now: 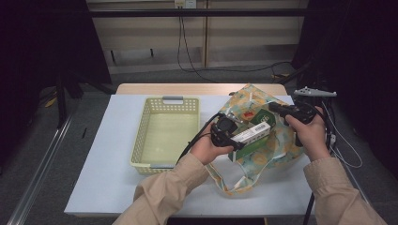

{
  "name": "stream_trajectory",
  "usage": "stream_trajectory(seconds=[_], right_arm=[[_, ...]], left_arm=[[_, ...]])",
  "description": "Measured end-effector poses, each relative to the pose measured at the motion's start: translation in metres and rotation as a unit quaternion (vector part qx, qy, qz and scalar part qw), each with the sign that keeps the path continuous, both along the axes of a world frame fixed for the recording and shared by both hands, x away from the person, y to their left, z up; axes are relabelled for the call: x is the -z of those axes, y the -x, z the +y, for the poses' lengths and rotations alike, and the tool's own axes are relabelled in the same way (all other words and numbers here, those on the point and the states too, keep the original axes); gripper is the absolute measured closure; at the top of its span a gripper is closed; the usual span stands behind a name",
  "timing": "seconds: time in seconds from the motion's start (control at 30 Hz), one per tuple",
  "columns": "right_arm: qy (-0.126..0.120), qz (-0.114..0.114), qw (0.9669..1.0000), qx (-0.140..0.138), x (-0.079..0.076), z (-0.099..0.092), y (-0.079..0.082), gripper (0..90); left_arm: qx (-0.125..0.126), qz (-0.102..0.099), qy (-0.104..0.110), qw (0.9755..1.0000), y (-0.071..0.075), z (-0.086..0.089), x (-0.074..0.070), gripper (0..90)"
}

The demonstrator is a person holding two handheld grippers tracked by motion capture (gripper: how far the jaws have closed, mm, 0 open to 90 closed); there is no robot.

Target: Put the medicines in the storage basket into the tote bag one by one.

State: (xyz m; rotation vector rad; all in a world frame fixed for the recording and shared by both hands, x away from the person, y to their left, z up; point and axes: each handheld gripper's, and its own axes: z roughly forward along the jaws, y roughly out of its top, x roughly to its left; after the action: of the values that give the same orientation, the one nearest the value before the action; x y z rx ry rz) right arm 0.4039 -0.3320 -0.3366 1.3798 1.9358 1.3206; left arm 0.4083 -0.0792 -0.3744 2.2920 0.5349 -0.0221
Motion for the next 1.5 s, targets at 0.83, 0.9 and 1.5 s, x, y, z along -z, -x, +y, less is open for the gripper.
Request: stream_trajectory(seconds=[0.83,0.9,1.5], right_arm=[[-0.001,0.005,1.0,-0.002,0.003,0.002,-0.003,90.0],[0.0,0.005,1.0,-0.003,0.003,0.002,-0.002,90.0],[0.001,0.008,1.0,0.002,0.006,0.002,-0.003,90.0]], left_arm=[[-0.047,-0.022,0.056,0.9971,-0.025,-0.067,0.031,60.7],[-0.056,-0.021,0.051,0.9969,-0.024,-0.066,0.03,49.6],[-0.028,-0.04,0.044,0.9978,-0.006,-0.025,0.014,35.5]])
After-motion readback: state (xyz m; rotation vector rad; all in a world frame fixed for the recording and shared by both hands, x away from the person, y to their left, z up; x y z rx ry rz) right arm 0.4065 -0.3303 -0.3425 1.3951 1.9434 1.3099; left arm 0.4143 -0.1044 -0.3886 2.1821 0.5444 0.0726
